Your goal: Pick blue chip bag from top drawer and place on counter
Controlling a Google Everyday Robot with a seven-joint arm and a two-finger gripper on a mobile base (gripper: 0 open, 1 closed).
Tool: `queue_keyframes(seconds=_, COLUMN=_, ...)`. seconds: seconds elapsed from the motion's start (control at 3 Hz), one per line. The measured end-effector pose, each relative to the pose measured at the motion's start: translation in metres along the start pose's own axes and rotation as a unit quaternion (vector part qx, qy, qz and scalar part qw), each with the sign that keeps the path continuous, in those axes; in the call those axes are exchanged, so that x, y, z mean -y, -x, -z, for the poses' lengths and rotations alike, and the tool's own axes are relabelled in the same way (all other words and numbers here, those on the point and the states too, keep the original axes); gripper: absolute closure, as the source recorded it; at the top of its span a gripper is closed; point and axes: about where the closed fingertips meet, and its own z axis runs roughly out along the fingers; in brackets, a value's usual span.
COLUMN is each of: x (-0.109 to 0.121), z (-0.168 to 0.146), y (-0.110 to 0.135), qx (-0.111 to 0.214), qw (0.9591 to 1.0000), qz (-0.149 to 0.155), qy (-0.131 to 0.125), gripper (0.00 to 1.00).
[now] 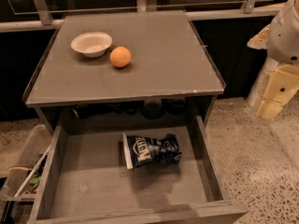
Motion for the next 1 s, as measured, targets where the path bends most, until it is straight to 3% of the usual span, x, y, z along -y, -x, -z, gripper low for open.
queue_keyframes(seconds=0.67, x=-0.008, z=-0.019, y=0.003, qx=0.008, qw=1.0, qz=0.002, qy=0.004, gripper=0.0)
queue_keyframes(seconds=1.0, x=-0.017, z=-0.047, y=-0.001, qx=0.047, qw=0.9989, qz=0.001, qy=0.004, gripper=0.0)
